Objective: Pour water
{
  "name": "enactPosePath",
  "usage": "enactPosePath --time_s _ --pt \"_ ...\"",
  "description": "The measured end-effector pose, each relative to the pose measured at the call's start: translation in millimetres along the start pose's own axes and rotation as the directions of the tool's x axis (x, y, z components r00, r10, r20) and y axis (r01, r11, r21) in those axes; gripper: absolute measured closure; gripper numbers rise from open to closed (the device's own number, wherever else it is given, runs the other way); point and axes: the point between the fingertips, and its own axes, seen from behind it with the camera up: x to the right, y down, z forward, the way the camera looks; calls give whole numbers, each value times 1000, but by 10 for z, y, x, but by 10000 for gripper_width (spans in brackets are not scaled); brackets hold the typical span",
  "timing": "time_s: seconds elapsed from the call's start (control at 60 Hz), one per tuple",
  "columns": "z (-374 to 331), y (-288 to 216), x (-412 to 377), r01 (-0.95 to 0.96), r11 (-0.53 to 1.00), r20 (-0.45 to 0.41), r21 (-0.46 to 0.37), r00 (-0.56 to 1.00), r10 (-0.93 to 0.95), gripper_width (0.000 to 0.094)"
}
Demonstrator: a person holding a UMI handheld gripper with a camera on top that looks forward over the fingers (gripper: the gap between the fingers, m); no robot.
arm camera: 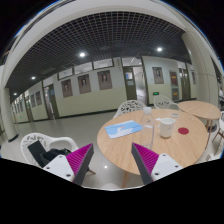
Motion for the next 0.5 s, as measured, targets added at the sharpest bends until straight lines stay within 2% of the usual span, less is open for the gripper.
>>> enactPosePath --time_s 0.15,0.317,0.383,0.5 --pt "21 -159 424 -9 1000 -68 12 998 10 111" --pt "360 -196 868 3 1000 -151 24 988 1 111" --pt "715 -239 1307 13 1000 -181 26 983 -8 108" --pt "1133 -204 1528 21 999 -188 26 982 -15 110"
